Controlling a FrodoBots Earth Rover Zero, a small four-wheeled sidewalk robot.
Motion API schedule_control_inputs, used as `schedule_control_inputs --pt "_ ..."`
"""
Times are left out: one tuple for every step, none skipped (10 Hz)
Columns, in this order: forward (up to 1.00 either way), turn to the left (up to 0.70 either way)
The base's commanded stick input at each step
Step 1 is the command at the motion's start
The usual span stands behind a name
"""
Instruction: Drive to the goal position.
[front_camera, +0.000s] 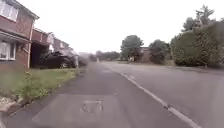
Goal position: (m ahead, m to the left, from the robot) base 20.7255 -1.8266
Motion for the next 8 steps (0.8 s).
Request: schedule_control_inputs --pt "1.0 0.08" --pt "1.0 0.0" --pt "1.0 0.0" --pt "1.0 0.0" --pt "1.0 0.0" --pt "1.0 0.0" --pt "1.0 0.0" --pt "1.0 0.0"
